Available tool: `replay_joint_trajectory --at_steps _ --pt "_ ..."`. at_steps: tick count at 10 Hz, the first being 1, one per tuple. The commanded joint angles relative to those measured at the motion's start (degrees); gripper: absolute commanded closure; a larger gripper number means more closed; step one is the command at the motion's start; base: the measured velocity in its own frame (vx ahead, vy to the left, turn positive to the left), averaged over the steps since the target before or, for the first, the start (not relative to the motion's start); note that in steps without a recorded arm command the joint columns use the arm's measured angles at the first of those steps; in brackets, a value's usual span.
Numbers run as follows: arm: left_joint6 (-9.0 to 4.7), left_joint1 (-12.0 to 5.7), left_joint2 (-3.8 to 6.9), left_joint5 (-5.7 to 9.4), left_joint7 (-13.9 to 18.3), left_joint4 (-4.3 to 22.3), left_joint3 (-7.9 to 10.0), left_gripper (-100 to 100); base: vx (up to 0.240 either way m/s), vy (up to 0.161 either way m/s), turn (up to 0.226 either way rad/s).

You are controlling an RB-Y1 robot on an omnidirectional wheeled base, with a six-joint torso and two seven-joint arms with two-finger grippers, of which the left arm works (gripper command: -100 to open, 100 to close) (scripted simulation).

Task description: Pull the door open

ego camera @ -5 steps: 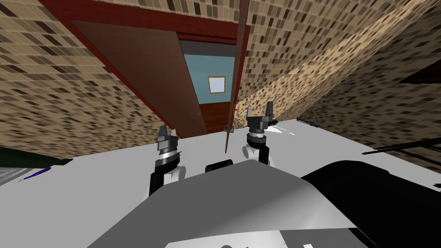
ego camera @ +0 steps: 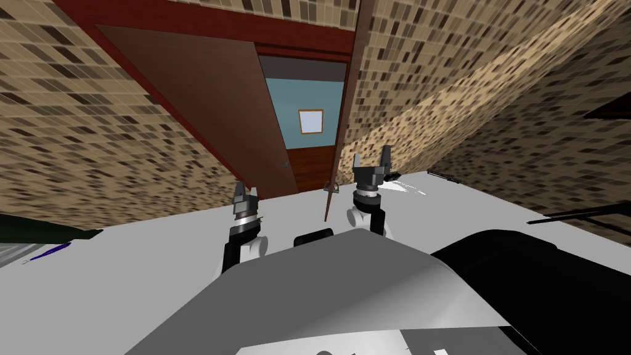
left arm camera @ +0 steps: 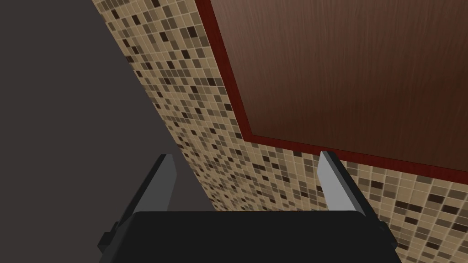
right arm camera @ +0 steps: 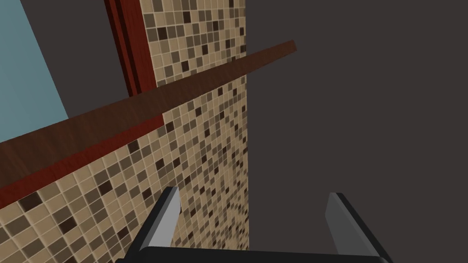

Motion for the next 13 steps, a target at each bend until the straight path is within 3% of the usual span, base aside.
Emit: replay_joint_trajectory --at_steps 1,7,13 --pt "-0.1 -0.86 0.21 0.05 -0.01 1.65 0.2 -100 0.101 0.066 -0.001" --pt "-1.72 -3.6 0.99 0.25 0.02 8.79 0.78 -100 0.08 0.063 -0.002" --pt "-3.81 -7.03 1.67 0.55 0.1 17.59 1.52 -100 0.102 0.066 -0.009"
